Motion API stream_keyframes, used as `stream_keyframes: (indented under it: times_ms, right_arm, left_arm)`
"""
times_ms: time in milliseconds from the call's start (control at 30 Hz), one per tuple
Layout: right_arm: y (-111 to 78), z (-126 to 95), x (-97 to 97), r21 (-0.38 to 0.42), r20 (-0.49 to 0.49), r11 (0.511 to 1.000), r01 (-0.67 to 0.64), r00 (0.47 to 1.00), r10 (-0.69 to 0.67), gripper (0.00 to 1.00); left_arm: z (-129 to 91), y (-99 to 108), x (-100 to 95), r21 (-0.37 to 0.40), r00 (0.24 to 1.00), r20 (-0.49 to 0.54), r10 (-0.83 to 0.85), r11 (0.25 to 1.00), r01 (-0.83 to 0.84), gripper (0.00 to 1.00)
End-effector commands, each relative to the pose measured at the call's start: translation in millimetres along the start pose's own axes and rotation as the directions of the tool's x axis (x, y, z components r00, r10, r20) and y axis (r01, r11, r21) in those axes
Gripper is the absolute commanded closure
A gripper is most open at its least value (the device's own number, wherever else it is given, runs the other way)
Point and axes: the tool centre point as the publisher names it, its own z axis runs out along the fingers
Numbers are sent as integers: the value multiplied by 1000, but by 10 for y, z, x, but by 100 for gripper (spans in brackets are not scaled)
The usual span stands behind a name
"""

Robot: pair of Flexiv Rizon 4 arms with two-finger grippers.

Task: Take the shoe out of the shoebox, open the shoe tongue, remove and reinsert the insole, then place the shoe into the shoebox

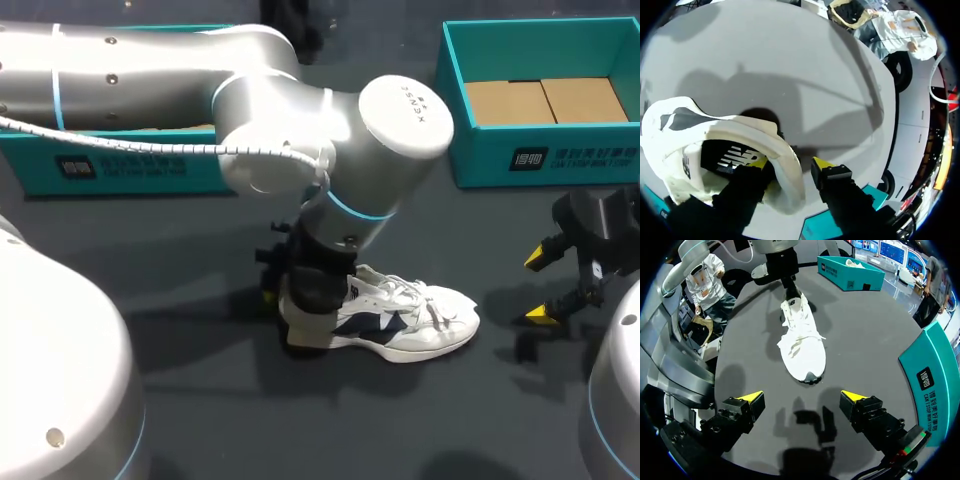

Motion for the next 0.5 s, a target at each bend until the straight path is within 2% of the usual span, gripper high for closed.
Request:
stream_keyframes:
  times_ms: [33,100,267,400,500]
  right_arm:
    - [-2,-7,20,2,3,1000,-1,1000,1,0]
    - [-2,-7,20,2,3,1000,-1,1000,1,0]
    - [-2,-7,20,2,3,1000,-1,1000,1,0]
    - [-2,-7,20,2,3,1000,-1,1000,1,0]
    - [-2,-7,20,2,3,1000,-1,1000,1,0]
  left_arm:
    - [-182,-20,214,2,997,71,-6,1000,6,0]
    - [-290,-54,290,10,993,112,-20,1000,19,0]
    - [-537,-219,530,89,969,236,-76,994,56,0]
    - [-618,-342,650,171,940,304,-152,980,103,0]
    - [-636,-391,746,273,894,346,-285,942,195,0]
